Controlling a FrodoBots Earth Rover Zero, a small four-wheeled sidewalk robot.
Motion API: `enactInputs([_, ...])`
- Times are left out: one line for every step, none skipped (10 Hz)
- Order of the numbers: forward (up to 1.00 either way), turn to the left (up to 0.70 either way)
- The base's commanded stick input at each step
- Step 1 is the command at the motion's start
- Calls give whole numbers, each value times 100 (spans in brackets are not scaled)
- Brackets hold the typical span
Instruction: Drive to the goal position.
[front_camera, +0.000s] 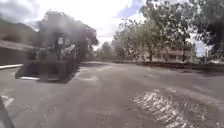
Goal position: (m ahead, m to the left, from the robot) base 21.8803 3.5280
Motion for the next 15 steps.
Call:
enactInputs([70, 0])
enactInputs([70, 0])
enactInputs([70, 0])
enactInputs([70, 0])
enactInputs([70, 0])
enactInputs([70, 0])
enactInputs([70, 0])
enactInputs([70, 0])
enactInputs([70, 5])
enactInputs([70, 4])
enactInputs([70, 4])
enactInputs([70, 4])
enactInputs([70, 3])
enactInputs([70, 4])
enactInputs([70, 5])
